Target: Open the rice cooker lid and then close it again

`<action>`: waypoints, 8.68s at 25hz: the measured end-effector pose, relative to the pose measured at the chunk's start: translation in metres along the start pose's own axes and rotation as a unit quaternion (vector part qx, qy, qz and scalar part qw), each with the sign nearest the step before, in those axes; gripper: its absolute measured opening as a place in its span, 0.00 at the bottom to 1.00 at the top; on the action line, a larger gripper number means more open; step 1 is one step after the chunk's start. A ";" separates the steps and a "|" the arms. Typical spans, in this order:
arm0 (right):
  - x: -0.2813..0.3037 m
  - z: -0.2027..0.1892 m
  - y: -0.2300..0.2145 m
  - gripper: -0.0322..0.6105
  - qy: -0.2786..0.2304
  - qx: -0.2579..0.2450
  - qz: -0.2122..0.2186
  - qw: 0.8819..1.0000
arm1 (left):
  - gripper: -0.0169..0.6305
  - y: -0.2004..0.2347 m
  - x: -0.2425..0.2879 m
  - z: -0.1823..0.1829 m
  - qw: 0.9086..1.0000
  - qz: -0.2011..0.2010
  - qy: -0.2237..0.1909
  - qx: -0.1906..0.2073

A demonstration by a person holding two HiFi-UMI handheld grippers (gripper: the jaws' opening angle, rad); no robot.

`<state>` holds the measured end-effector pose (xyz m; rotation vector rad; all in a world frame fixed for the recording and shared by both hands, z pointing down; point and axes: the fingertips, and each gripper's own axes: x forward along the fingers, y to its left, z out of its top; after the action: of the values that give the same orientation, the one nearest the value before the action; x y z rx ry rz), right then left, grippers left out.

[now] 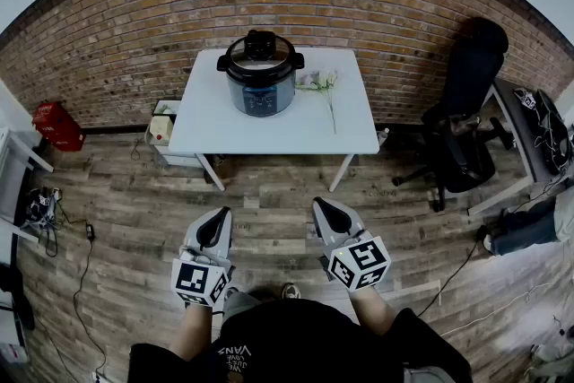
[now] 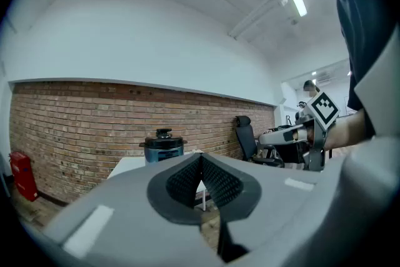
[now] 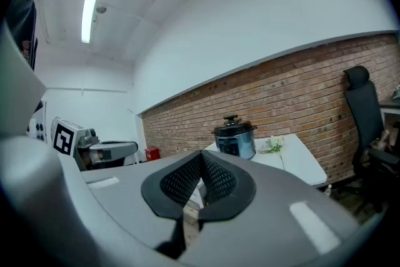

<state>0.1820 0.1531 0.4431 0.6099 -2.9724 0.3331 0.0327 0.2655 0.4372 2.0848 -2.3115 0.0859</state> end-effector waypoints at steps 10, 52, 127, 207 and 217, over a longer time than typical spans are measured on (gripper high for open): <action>-0.001 -0.008 -0.014 0.06 0.000 0.028 0.005 1.000 | 0.03 -0.012 0.007 -0.003 1.000 -0.007 -0.011 -0.014; 0.254 0.051 -0.070 0.38 -0.068 0.085 -0.102 0.989 | 0.36 0.185 0.230 -0.002 0.980 -0.190 -0.002 -0.054; 0.325 0.051 -0.200 0.62 -0.028 0.138 -0.055 0.989 | 0.52 0.167 0.502 0.012 0.835 -0.468 0.215 0.195; 0.309 0.073 -0.171 0.62 -0.066 0.138 -0.112 0.982 | 0.46 0.298 0.453 0.097 0.942 -0.330 0.036 -0.040; 0.326 0.076 -0.168 0.62 -0.053 0.136 -0.070 0.987 | 0.46 0.388 0.386 0.050 0.955 -0.131 -0.043 -0.261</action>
<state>-0.0530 -0.1386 0.4442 0.8863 -2.9831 0.7233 -0.3926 -0.0812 0.4004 2.0987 -1.7984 -0.5672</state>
